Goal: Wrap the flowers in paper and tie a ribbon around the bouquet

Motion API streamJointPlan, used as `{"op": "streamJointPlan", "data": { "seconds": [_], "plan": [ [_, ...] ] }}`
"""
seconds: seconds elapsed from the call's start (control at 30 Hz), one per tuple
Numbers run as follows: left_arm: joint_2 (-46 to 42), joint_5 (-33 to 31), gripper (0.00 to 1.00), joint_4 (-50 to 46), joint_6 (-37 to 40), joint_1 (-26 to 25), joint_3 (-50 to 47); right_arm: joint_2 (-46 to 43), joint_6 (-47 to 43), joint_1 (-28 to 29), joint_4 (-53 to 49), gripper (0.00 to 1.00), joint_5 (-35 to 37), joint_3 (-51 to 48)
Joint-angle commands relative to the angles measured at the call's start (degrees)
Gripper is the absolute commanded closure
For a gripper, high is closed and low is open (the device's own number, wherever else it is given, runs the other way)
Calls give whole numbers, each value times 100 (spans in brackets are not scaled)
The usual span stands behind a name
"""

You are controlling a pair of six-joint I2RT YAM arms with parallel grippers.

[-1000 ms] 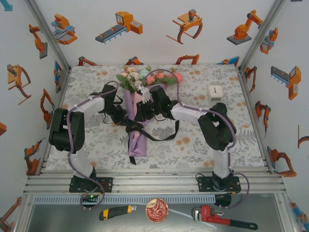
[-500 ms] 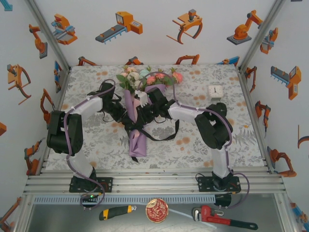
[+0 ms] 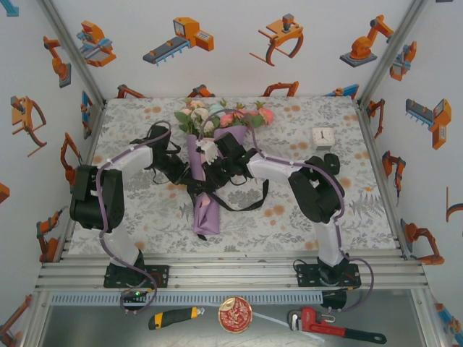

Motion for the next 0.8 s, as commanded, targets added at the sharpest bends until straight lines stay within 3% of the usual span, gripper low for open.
{"op": "streamJointPlan", "data": {
  "seconds": [0.0, 0.2, 0.43, 0.6, 0.77],
  "plan": [
    [109, 85, 100, -90, -30, 10, 19, -162, 111, 10, -88, 82, 87, 130],
    [230, 179, 100, -89, 60, 19, 160, -301, 281, 3, -13, 73, 61, 103],
    [345, 206, 100, -95, 73, 20, 222, -236, 475, -41, 213, 90, -44, 205],
    [395, 199, 100, -117, 106, 20, 223, -232, 739, -92, 392, 91, -89, 215],
    [522, 251, 100, -119, 143, 1, 263, -343, 1223, -173, 863, 80, -175, 35]
  ]
}}
